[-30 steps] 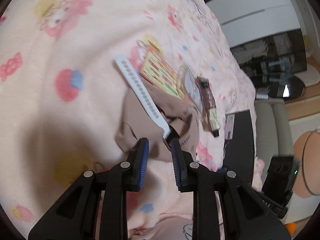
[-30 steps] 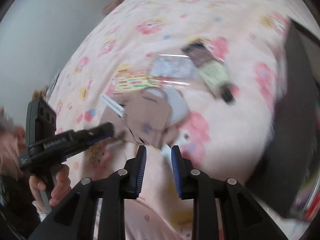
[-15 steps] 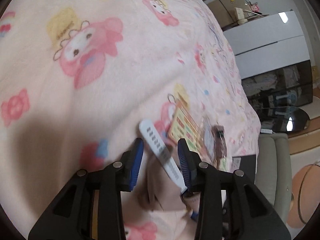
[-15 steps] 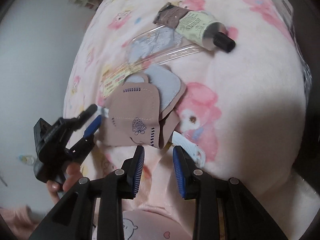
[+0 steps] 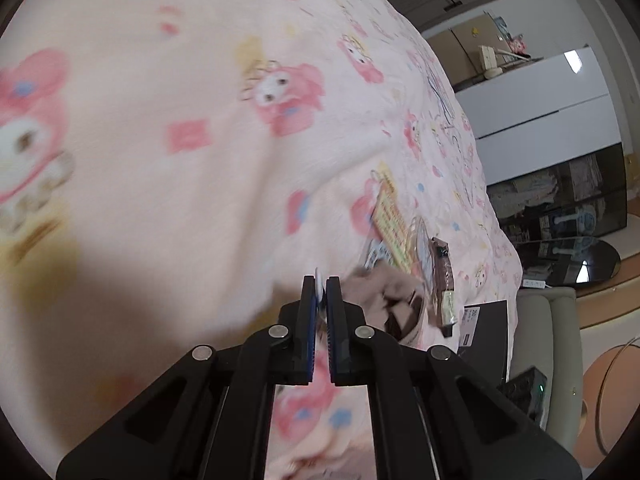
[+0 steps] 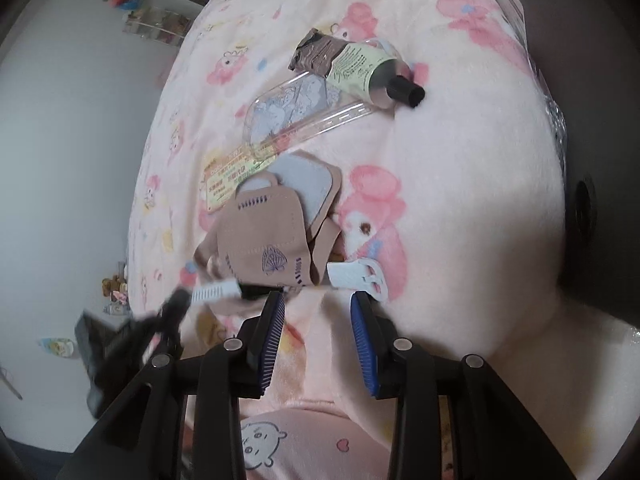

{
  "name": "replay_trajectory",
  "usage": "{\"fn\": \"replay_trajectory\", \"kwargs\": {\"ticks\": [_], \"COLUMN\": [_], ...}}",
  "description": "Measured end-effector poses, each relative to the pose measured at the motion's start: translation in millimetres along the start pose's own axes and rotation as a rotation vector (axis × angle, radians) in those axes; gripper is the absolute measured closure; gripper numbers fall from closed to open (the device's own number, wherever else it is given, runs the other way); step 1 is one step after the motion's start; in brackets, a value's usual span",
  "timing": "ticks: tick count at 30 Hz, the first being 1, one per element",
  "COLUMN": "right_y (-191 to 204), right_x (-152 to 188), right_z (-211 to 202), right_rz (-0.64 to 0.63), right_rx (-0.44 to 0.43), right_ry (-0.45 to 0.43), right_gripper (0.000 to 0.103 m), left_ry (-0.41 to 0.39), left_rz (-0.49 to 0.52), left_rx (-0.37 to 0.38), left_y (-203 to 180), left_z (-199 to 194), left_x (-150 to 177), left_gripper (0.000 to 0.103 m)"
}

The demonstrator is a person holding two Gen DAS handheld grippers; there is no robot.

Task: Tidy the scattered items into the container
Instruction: 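Lift the watch with both grippers and carry it toward the black box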

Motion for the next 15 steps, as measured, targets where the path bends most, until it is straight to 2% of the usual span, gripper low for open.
{"fn": "replay_trajectory", "kwargs": {"ticks": [3, 6, 8, 10, 12, 13, 15], "right_y": [-1, -8, -9, -11, -9, -8, -7], "right_x": [-7, -13, -18, -19, -22, -23, -24], "right_z": [5, 26, 35, 39, 29, 21, 4], "right_rz": [-0.003, -0.010, -0.008, -0.006, 0.002, -0.002, -0.021], "right_rx": [-0.002, 0.022, -0.010, -0.034, -0.061, -0.066, -0.027], "right_ry": [-0.035, 0.015, 0.032, 0.059, 0.011, -0.022, -0.089], "right_gripper": [0.068, 0.067, 0.059, 0.057, 0.059, 0.062, 0.063], "left_ry": [-0.009, -0.013, -0.001, 0.009, 0.019, 0.026, 0.029], "left_rz": [0.011, 0.025, 0.015, 0.001, -0.008, -0.009, 0.000], "left_rx": [-0.011, -0.020, -0.009, -0.002, 0.008, 0.018, 0.018], "left_y": [4, 6, 8, 10, 11, 11, 11], "left_z": [-9, -7, -3, 2, 3, 3, 3], "left_x": [7, 8, 6, 4, 5, 6, 8], "left_gripper": [0.101, 0.101, 0.101, 0.101, 0.101, 0.101, 0.101]}}
Point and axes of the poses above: each gripper's, at about its wrist camera, not at the fingertips, and z roughly the way its jaws point, y to its left, x to its underside, the point moved 6 cm from there along z, roughly the way its jaws point, and after that the axes turned 12 degrees about -z, right-handed, at the moved point
